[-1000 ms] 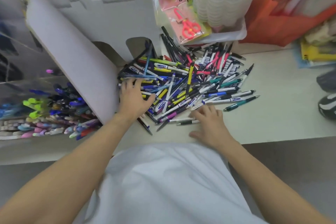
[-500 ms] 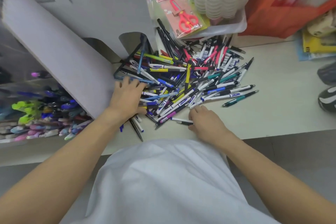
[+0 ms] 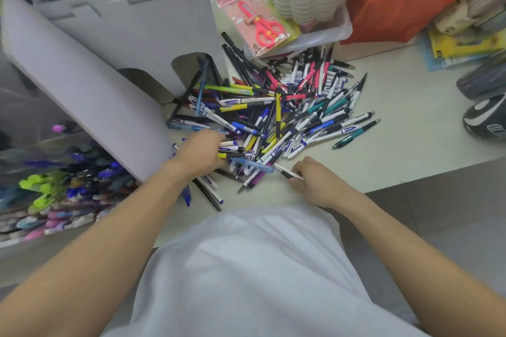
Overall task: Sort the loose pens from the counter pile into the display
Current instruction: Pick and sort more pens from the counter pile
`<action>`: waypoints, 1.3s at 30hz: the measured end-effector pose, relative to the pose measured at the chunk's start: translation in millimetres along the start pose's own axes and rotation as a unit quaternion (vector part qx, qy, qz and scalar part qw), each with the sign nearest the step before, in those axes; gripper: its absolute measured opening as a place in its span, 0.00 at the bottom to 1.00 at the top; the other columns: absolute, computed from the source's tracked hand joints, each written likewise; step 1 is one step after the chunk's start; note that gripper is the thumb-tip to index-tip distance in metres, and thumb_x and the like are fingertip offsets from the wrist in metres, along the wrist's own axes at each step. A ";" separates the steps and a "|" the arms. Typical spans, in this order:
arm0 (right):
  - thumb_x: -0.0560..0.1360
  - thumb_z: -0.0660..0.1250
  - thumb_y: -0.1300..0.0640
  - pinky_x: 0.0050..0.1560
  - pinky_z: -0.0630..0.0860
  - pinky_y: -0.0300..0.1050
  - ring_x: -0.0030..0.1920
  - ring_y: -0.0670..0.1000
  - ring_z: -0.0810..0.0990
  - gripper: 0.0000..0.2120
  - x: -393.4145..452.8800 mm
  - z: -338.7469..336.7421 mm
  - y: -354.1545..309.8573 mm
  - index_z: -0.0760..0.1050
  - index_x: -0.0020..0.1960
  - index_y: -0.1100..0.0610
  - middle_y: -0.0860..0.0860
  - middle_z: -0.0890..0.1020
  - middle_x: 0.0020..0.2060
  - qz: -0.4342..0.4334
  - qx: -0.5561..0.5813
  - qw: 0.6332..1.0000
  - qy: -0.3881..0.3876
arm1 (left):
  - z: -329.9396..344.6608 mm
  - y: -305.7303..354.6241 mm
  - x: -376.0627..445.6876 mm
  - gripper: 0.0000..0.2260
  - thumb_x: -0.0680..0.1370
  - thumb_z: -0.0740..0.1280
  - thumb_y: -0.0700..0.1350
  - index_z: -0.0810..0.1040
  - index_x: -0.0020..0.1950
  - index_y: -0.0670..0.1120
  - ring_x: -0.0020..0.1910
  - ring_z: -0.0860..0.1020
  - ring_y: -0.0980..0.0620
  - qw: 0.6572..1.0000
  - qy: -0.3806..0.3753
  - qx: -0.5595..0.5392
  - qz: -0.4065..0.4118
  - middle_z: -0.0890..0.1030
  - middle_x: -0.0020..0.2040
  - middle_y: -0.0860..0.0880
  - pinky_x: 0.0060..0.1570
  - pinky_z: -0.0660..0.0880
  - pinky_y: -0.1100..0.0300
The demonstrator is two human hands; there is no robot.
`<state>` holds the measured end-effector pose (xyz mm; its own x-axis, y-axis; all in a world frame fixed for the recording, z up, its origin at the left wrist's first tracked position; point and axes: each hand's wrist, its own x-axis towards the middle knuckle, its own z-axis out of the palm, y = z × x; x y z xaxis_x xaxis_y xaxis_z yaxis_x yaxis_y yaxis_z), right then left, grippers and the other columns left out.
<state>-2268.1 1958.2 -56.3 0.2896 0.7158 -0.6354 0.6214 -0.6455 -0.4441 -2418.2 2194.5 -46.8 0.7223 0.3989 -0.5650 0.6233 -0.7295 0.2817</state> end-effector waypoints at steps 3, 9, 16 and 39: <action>0.82 0.64 0.53 0.37 0.67 0.45 0.39 0.53 0.75 0.07 -7.3 -9.4 -1.5 0.74 0.47 0.55 0.50 0.77 0.41 0.058 0.160 0.985 0.030 | -7.3 -0.5 -3.2 0.11 0.74 0.74 0.46 0.75 0.51 0.48 0.48 0.78 0.44 0.997 0.008 -0.074 -0.011 0.81 0.47 0.48 0.40 0.74 0.53; 0.85 0.58 0.58 0.41 0.77 0.47 0.38 0.54 0.78 0.11 -1.4 -3.5 -32.7 0.72 0.49 0.63 0.56 0.78 0.38 0.171 0.515 0.837 0.067 | -9.7 17.5 -10.7 0.08 0.77 0.70 0.45 0.75 0.41 0.46 0.31 0.70 0.49 0.957 -0.001 -0.280 -0.080 0.73 0.32 0.50 0.29 0.64 0.59; 0.84 0.61 0.58 0.41 0.84 0.55 0.37 0.55 0.83 0.09 17.5 2.8 -88.9 0.73 0.51 0.63 0.59 0.80 0.40 0.172 0.592 0.783 0.083 | -7.6 52.2 -22.6 0.10 0.79 0.71 0.46 0.75 0.45 0.41 0.33 0.79 0.51 0.834 -0.063 -0.518 -0.176 0.78 0.40 0.43 0.34 0.78 0.57; 0.63 0.82 0.66 0.61 0.79 0.59 0.66 0.60 0.77 0.59 29.7 -70.7 -82.7 0.52 0.81 0.42 0.55 0.70 0.71 -0.090 0.541 0.835 -0.044 | -27.5 31.9 -51.1 0.08 0.79 0.67 0.43 0.80 0.53 0.40 0.36 0.82 0.51 0.677 -0.180 -0.713 0.014 0.83 0.40 0.46 0.36 0.80 0.59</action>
<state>-2259.4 2051.6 6.2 0.1781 0.8352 -0.5204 -0.3855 -0.4273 -0.8178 -2427.0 2166.1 12.3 0.7801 0.0472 -0.6239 0.4517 0.6475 0.6138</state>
